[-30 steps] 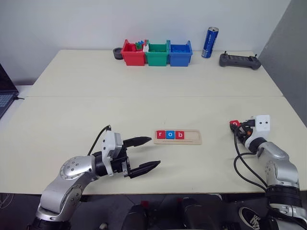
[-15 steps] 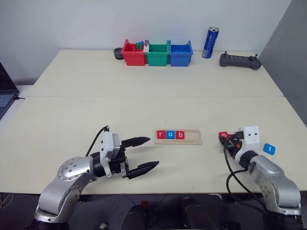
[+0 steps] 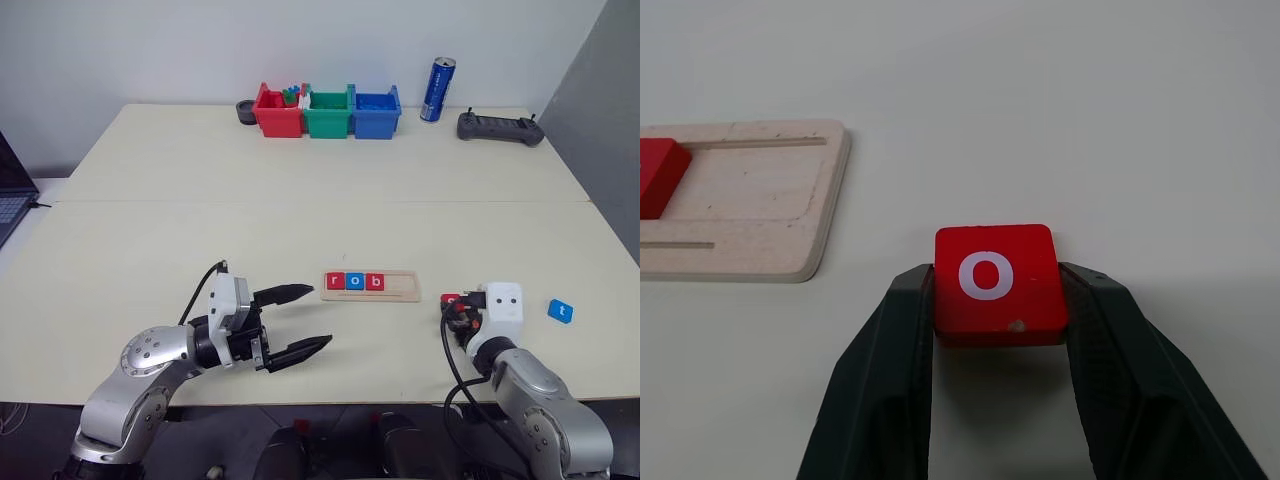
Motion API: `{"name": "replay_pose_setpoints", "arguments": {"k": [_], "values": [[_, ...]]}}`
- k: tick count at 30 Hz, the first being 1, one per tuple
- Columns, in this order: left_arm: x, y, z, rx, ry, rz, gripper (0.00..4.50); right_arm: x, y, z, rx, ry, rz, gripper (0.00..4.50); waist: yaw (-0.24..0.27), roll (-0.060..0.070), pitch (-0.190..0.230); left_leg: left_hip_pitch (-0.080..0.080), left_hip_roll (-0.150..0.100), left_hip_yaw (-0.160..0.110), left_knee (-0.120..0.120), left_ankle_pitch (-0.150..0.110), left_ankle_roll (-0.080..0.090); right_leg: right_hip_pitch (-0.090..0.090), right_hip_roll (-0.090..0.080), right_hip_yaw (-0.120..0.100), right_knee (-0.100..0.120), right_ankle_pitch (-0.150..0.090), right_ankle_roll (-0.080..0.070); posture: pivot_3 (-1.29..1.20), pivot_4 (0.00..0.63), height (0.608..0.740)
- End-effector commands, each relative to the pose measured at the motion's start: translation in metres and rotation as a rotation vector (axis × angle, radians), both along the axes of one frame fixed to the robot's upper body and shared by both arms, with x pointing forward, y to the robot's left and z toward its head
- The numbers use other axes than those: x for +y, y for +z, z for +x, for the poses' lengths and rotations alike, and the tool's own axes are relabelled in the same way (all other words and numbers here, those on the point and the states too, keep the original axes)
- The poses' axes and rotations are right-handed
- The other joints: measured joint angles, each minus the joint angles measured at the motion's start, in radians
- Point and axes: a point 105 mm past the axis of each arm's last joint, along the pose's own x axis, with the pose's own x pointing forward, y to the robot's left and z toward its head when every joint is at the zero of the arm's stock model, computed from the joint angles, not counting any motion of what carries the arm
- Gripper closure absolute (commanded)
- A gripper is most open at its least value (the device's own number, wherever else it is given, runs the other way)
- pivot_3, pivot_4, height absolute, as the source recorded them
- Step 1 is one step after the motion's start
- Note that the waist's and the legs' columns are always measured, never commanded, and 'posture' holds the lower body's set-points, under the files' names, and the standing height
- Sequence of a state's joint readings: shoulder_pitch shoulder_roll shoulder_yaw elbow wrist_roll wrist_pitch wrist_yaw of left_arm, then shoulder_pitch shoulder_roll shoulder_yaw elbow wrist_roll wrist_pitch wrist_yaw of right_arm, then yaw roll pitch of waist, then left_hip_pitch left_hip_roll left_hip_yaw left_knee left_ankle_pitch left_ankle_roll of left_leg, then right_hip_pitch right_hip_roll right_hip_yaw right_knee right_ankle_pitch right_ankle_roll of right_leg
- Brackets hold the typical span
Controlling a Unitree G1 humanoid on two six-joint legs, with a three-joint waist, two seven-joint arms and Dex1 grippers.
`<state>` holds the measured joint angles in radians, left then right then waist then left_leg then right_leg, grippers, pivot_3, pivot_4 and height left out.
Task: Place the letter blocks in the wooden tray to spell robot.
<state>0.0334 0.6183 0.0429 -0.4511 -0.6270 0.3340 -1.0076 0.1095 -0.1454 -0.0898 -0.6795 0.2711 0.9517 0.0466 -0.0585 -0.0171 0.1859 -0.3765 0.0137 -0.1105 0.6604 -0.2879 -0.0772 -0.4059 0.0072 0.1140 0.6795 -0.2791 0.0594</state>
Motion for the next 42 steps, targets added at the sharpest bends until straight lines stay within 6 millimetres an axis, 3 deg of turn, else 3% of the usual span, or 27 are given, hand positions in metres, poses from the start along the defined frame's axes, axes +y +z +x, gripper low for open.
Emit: {"name": "replay_pose_setpoints", "arguments": {"k": [1, 5, 11, 15, 20, 27, 34, 42], "values": [[0.000, 0.006, -0.002, -0.035, -0.021, -0.004, 0.00, 0.005, -0.005, -0.005, 0.030, 0.051, 0.014, 1.37, 0.000, 0.000, 0.000, 0.000, 0.000, 0.000, 0.000, 0.000, 0.000, 0.000, 0.000, 0.000, 0.000, 0.000, 0.000, 0.00, 0.150, 0.740], [0.000, 0.006, -0.002, -0.033, -0.025, -0.004, 0.00, -0.009, 0.008, 0.001, -0.018, 0.080, -0.062, 0.05, 0.000, -0.001, 0.000, 0.000, 0.000, 0.000, 0.000, 0.000, 0.000, 0.000, 0.000, 0.000, 0.000, 0.000, 0.000, 0.00, 0.150, 0.740], [0.000, 0.005, -0.005, -0.027, -0.036, -0.007, 0.00, -0.017, 0.034, -0.005, -0.094, 0.232, -0.175, 0.05, 0.001, -0.001, 0.000, -0.001, 0.000, 0.001, 0.000, 0.000, 0.000, 0.000, 0.000, 0.000, -0.001, 0.000, 0.000, 0.00, 0.150, 0.740], [0.000, 0.003, -0.006, -0.022, -0.041, -0.006, 0.00, -0.016, 0.045, -0.012, -0.122, 0.459, -0.241, 0.05, 0.001, -0.001, 0.000, -0.001, 0.000, 0.001, 0.000, 0.000, 0.000, 0.000, 0.000, 0.000, -0.001, 0.000, 0.001, 0.00, 0.150, 0.740], [-0.004, 0.002, -0.005, -0.014, -0.065, -0.011, 0.00, -0.025, 0.056, -0.001, -0.177, 0.740, -0.217, 0.05, -0.001, -0.002, 0.000, 0.000, 0.000, 0.003, 0.001, 0.000, 0.000, 0.001, 0.000, 0.001, -0.001, 0.000, 0.001, 0.00, 0.150, 0.740], [-0.005, 0.002, -0.004, -0.022, -0.076, -0.015, 0.00, -0.043, 0.046, 0.030, -0.203, 0.968, -0.392, 0.05, 0.000, -0.002, 0.001, 0.001, 0.000, 0.003, 0.001, 0.000, 0.000, 0.001, 0.000, 0.002, -0.001, 0.003, -0.004, 0.00, 0.150, 0.740], [-0.006, 0.000, -0.010, -0.020, -0.085, -0.014, 0.00, -0.041, 0.028, 0.033, -0.195, 1.160, -0.460, 0.05, 0.001, -0.002, 0.001, 0.001, -0.001, 0.003, 0.001, 0.000, 0.000, 0.001, -0.001, 0.002, -0.001, 0.003, -0.004, 0.00, 0.150, 0.740], [-0.008, -0.001, -0.020, -0.012, -0.120, -0.016, 0.00, -0.046, 0.016, 0.036, -0.139, 1.198, -0.437, 0.05, 0.001, -0.002, 0.001, 0.001, -0.001, 0.002, 0.001, 0.000, 0.000, 0.001, -0.001, 0.001, 0.000, 0.003, -0.004, 0.00, 0.150, 0.740]]}}
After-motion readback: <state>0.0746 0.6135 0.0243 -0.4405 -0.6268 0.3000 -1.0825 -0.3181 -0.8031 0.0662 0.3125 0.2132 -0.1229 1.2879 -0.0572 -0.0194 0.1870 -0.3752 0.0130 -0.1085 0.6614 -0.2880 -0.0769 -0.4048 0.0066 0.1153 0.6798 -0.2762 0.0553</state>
